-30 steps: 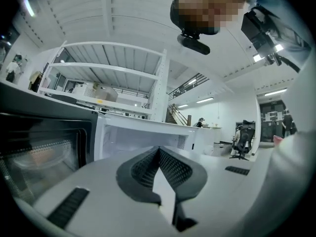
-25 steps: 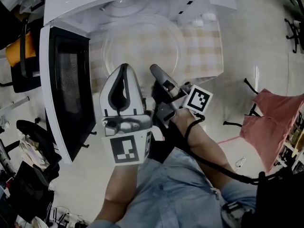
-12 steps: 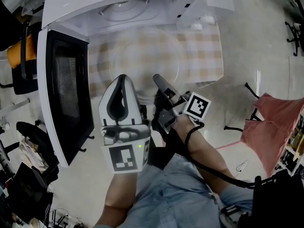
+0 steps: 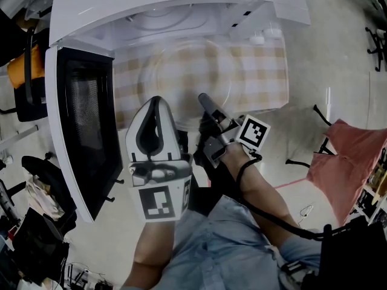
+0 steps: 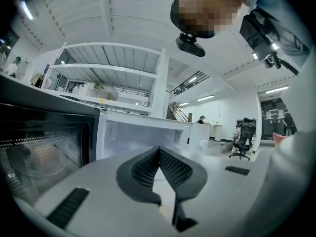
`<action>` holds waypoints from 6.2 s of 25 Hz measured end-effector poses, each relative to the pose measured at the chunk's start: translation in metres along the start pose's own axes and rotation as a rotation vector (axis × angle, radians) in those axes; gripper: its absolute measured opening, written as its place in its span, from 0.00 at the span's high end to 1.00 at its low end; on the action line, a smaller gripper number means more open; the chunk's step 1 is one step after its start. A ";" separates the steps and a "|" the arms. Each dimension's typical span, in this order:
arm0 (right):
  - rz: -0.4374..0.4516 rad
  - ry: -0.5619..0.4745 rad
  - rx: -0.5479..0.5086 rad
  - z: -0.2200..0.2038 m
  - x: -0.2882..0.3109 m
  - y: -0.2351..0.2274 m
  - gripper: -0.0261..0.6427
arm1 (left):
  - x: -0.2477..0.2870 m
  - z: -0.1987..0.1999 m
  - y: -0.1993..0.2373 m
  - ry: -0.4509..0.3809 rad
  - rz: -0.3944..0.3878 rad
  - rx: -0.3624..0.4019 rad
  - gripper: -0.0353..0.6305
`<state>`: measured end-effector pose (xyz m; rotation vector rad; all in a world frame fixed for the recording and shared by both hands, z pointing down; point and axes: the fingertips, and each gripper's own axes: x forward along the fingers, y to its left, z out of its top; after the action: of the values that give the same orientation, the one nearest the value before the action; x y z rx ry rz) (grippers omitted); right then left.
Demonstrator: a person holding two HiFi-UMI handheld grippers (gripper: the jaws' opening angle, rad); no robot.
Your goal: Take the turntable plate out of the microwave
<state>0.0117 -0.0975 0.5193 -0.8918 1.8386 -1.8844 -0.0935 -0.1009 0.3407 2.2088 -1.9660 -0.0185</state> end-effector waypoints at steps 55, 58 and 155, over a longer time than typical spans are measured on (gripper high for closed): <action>-0.237 0.256 0.035 -0.039 -0.007 -0.005 0.69 | 0.008 0.007 -0.003 0.019 -0.053 -0.017 0.94; -0.237 0.250 0.035 -0.040 -0.010 -0.005 0.69 | 0.008 0.006 -0.004 0.020 -0.057 -0.020 0.94; 0.118 -0.128 -1.310 -0.018 -0.089 0.336 0.96 | -0.067 0.167 -0.066 -0.127 0.005 0.133 0.94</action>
<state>0.0074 -0.0557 0.1734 -1.1205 2.8634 -0.3157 -0.0584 -0.0492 0.1596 2.3389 -2.0966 -0.0282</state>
